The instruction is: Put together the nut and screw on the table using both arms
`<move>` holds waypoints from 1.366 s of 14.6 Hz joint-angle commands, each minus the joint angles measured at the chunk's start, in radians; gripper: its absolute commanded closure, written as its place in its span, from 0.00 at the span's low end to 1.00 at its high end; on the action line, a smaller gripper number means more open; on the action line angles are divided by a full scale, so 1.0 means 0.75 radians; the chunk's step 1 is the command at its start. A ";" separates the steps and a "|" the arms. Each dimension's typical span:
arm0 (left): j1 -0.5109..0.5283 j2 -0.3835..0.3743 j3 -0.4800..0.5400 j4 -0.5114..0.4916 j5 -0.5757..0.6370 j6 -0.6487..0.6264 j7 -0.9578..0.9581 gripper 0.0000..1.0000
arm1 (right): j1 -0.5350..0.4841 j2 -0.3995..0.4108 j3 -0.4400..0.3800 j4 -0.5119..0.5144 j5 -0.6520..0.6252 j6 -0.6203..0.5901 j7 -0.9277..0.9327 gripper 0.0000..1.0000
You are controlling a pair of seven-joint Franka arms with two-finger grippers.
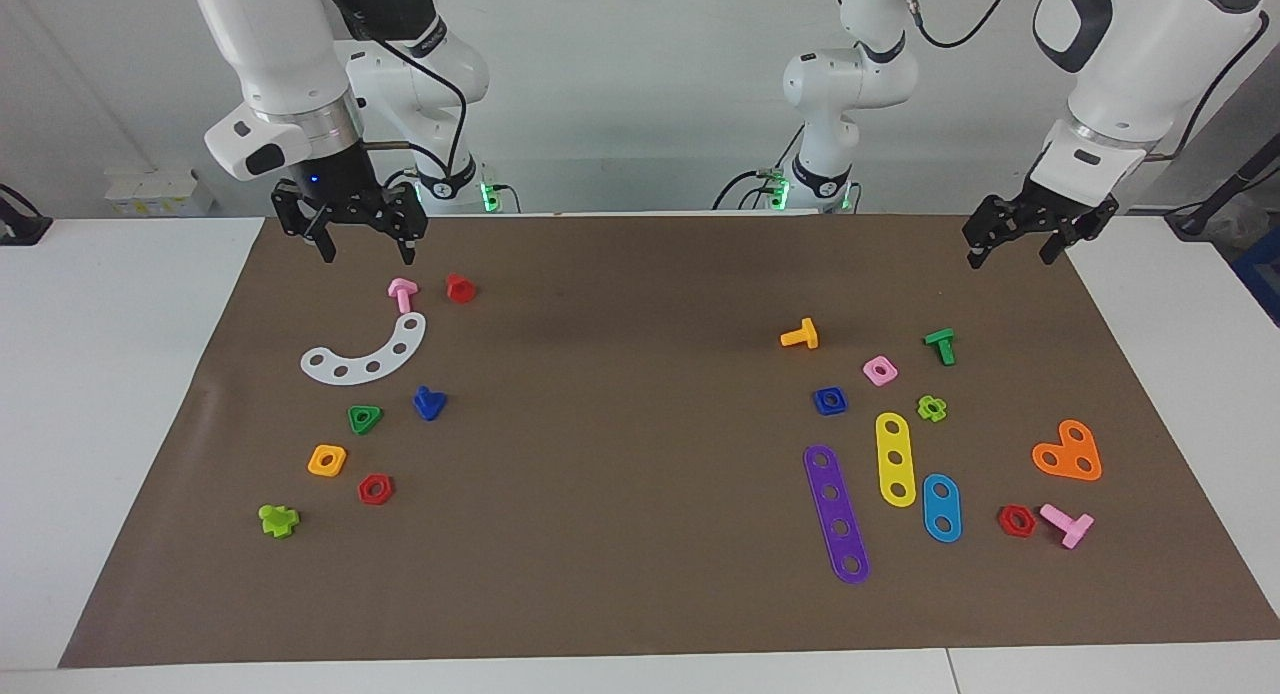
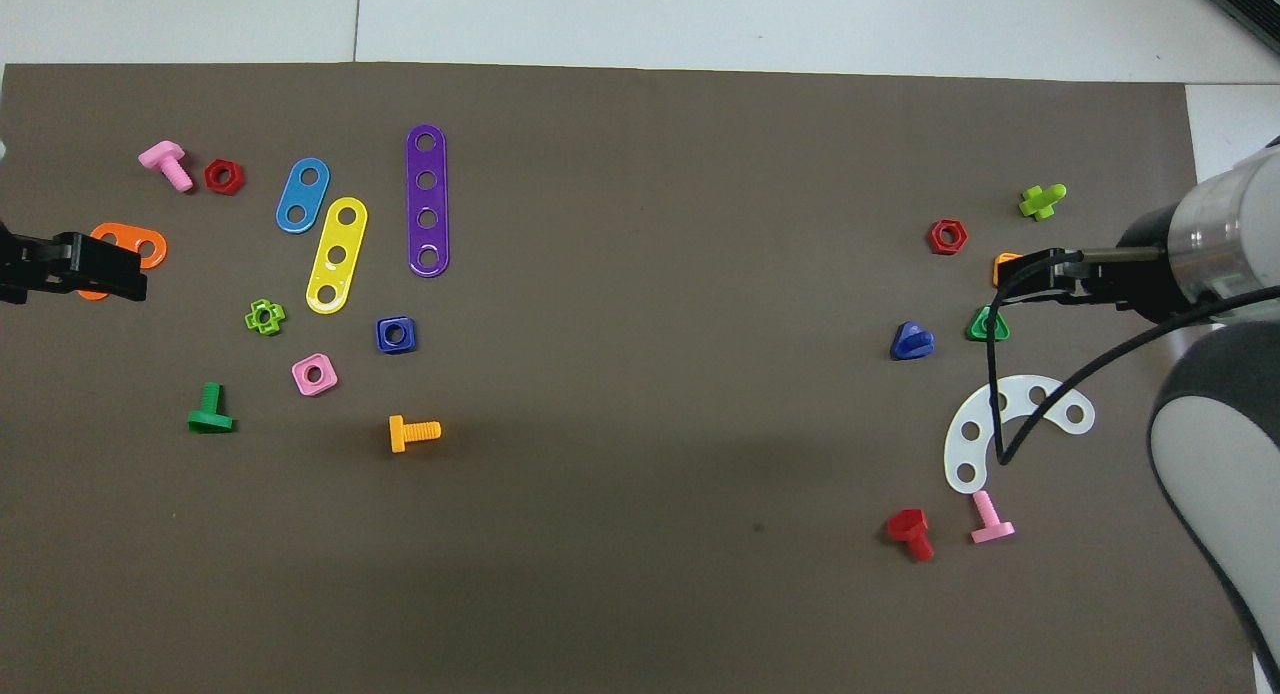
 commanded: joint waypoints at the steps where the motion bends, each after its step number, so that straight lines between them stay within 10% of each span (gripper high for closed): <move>1: 0.007 -0.013 -0.002 -0.022 -0.015 0.010 -0.006 0.00 | -0.015 -0.035 0.005 -0.041 0.006 0.008 -0.026 0.00; 9: 0.007 -0.013 -0.002 -0.022 -0.015 0.010 -0.006 0.00 | -0.044 -0.017 -0.007 -0.043 0.011 0.028 -0.061 0.01; 20: 0.007 -0.013 -0.002 -0.022 -0.015 0.010 -0.006 0.00 | -0.044 0.067 -0.007 -0.454 0.008 0.531 -0.099 0.05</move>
